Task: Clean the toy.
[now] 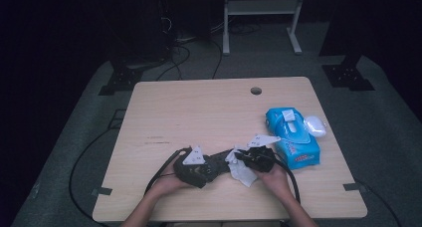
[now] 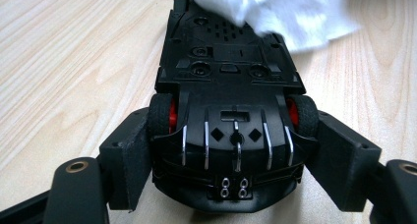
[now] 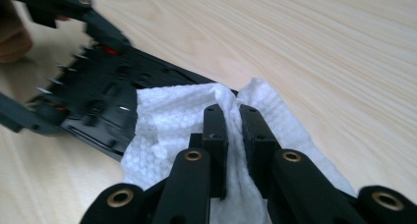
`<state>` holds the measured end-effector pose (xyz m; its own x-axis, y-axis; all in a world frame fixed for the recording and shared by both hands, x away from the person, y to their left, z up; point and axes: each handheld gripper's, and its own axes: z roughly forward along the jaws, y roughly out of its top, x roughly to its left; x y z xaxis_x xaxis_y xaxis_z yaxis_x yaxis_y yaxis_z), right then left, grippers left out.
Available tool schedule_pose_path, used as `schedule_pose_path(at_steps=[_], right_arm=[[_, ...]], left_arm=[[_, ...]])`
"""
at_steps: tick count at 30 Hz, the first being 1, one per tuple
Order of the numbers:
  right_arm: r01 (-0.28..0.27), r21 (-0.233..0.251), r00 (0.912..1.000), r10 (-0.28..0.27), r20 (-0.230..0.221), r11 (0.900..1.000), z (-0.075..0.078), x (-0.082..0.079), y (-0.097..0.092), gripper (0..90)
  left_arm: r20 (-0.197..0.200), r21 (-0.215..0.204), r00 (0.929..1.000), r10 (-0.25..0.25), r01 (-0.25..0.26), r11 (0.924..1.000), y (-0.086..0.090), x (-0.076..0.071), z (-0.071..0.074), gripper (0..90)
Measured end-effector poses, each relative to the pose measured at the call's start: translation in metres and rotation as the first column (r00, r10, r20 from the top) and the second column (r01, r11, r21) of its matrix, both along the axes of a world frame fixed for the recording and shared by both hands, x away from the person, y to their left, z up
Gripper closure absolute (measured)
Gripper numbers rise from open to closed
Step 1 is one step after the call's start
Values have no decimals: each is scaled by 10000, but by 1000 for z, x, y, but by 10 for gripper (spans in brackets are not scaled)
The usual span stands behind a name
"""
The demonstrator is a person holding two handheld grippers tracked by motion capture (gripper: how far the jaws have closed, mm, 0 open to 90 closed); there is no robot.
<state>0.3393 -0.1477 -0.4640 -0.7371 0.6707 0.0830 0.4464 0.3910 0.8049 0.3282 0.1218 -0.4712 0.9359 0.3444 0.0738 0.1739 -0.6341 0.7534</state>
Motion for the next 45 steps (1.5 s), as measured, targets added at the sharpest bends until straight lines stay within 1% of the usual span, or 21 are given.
schedule_pose_path(at_steps=[2, 6, 8, 10, 12, 15, 18, 20, 22, 24, 27, 29, 31, 33, 34, 35, 36, 38, 40, 41, 45], right_arm=[[80, 61, 9999, -80, -65, 9999, 0, 0, -1, 820], [-708, 133, 9974, 706, 166, 9974, 3, -9, 17, 817], [-850, -20, 9961, 850, 232, 9964, 4, -10, 20, 817], [-597, -146, 9981, 600, 172, 9981, 4, -7, 13, 817], [-79, -243, 10000, 80, 22, 9997, 2, -1, 1, 817], [327, -120, 9990, -330, -299, 9994, 1, 4, -13, 819], [106, 58, 9995, -104, -295, 9999, 1, 0, -9, 820], [-464, 299, 9984, 473, -313, 9985, 2, -4, -1, 819], [-552, 30, 9984, 553, -109, 9985, 3, -7, 5, 817], [-341, 19, 9992, 341, -206, 9994, 2, -3, 0, 817], [359, 138, 9984, -353, -442, 9993, -2, 5, -16, 819], [624, -77, 9971, -627, -433, 9980, -3, 7, -21, 820], [576, 167, 9975, -569, -430, 9982, -2, 6, -20, 821], [189, 247, 9995, -183, -245, 9995, 0, 2, -13, 820], [-47, 275, 9995, 56, -300, 9996, 1, 1, -9, 816], [-141, 81, 9998, 142, -136, 9999, 2, 0, -6, 817], [-179, -66, 9998, 178, -135, 9998, 2, -1, -5, 818], [32, -96, 9997, -34, -247, 9999, 0, 2, -10, 817], [312, 161, 9982, -303, -512, 9994, -2, 6, -17, 818], [387, 204, 9979, -376, -524, 9990, -3, 7, -18, 819], [247, 377, 9994, -238, -233, 9990, -1, 9, -7, 819]], left_arm=[[8, 33, 10000, -15, 15, 10000, 0, 0, 0, 248], [-37, 8, 10000, -41, 41, 10000, 1, 0, -1, 248], [-21, 13, 10000, -50, 50, 10000, 1, 0, 0, 248], [19, 22, 10000, -60, 60, 10000, 0, 0, 0, 247], [6, 28, 10000, -69, 69, 10000, 1, 0, 0, 247], [10, -17, 10000, -43, 43, 10000, 0, 0, 0, 248], [-37, 3, 10000, -57, 57, 10000, 1, 0, 0, 248], [-48, 1, 10000, -68, 68, 10000, 1, 0, -1, 247], [-41, 5, 10000, -48, 48, 10000, 1, 0, 0, 248], [-29, -23, 10000, -48, 48, 10000, 2, 0, 0, 248], [-41, -35, 10000, -73, 73, 10000, 2, 1, 1, 247], [7, -2, 10000, -57, 57, 10000, 2, 0, 0, 247], [18, 79, 10000, -78, 78, 9999, 1, 0, -1, 247], [-25, 79, 10000, -83, 83, 9999, 2, 1, -1, 247], [-33, 67, 10000, -84, 84, 9999, 2, 1, -1, 247], [-15, 63, 10000, -80, 81, 9999, 2, 1, 0, 247], [-22, 0, 10000, -49, 49, 10000, 2, 0, 0, 248], [-1, -7, 10000, -48, 48, 10000, 2, 0, 0, 247], [6, -7, 10000, -41, 41, 10000, 2, 0, 0, 247], [66, 25, 10000, -58, 58, 10000, 1, 0, 0, 247], [120, 80, 9998, -144, 143, 9999, -1, -1, 0, 247]])
